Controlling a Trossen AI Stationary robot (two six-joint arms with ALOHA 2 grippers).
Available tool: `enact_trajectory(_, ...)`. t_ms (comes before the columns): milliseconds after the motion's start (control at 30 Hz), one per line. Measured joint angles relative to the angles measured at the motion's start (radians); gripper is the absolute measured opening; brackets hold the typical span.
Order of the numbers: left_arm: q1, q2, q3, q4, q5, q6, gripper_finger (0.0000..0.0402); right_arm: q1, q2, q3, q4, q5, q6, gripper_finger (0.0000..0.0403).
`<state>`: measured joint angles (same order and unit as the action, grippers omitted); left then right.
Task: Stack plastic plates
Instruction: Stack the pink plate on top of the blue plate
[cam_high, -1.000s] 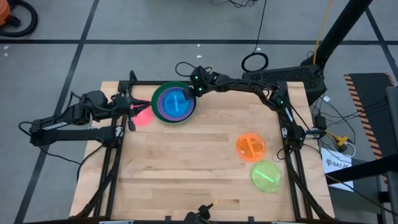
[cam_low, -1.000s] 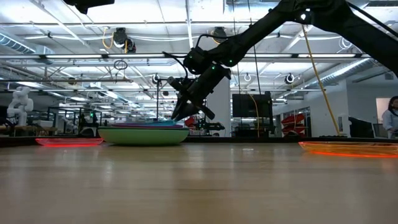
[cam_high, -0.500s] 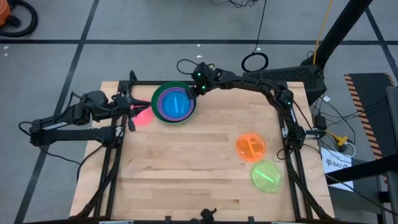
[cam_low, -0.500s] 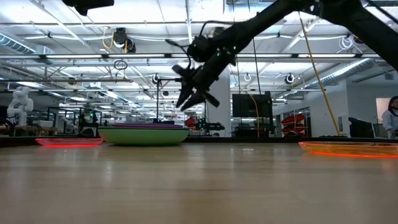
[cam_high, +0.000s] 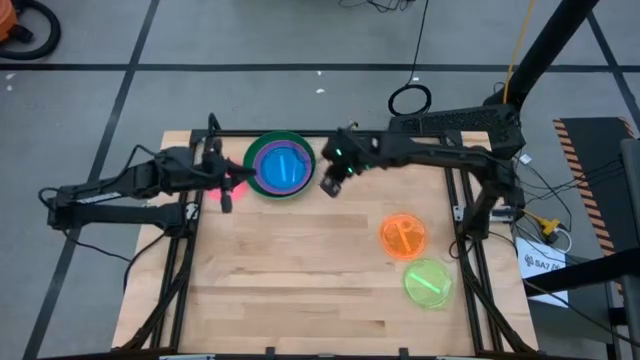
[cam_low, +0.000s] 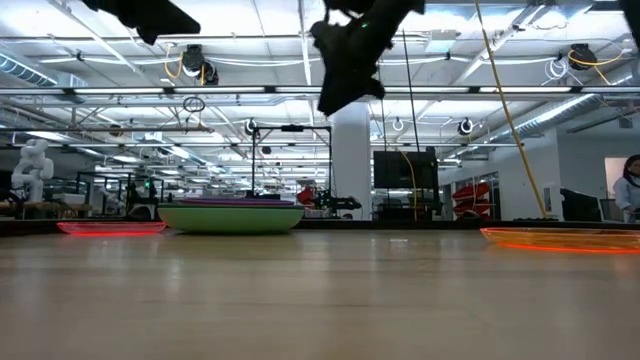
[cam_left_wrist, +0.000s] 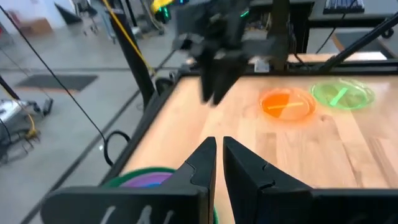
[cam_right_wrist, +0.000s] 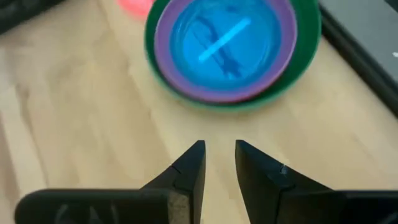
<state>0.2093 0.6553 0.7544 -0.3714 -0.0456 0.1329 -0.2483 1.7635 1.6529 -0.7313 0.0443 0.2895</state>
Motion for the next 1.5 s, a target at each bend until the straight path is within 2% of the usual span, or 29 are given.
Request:
enact_trajectory(133,-0.014,0.056,0.0,0.0,0.0,-0.023,0.0037,0.071,-0.125,-0.185,0.068,0.04,0.059,0.0084)
enact_trajectory(367,-0.048,0.163,0.037,-0.014,0.0,-0.078,0.0037,0.152,-0.313,-0.462,0.184,0.034,0.092,0.0084)
enact_trajectory(533,-0.067,0.252,0.094,-0.175,-0.052,-0.163,0.0037,0.165,-0.404,-0.572,0.234,0.038,0.113,0.0084)
enact_trajectory(733,-0.057,0.422,0.218,-0.555,-0.257,-0.274,0.0037,0.165,-0.476,-0.623,0.246,0.041,0.077,0.0084)
enact_trajectory(833,-0.02,0.53,0.256,-0.725,-0.27,-0.253,0.0037,0.169,-0.5,-0.628,0.249,0.067,0.062,0.0084)
enact_trajectory(933,0.028,0.634,0.258,-0.819,-0.268,-0.193,0.0037,0.176,-0.498,-0.629,0.248,0.118,0.036,0.0084)
enact_trajectory(1100,0.066,0.744,0.248,-0.879,-0.193,-0.09,0.0037,0.178,-0.491,-0.629,0.253,0.117,-0.013,0.0084)
enact_trajectory(1300,0.075,0.765,0.244,-0.831,-0.05,-0.003,0.0037,0.178,-0.491,-0.629,0.225,0.114,-0.053,0.0084)
enact_trajectory(1500,0.113,0.764,0.113,-0.761,-0.023,-0.023,0.0037,0.178,-0.49,-0.629,0.196,0.113,-0.067,0.0084)
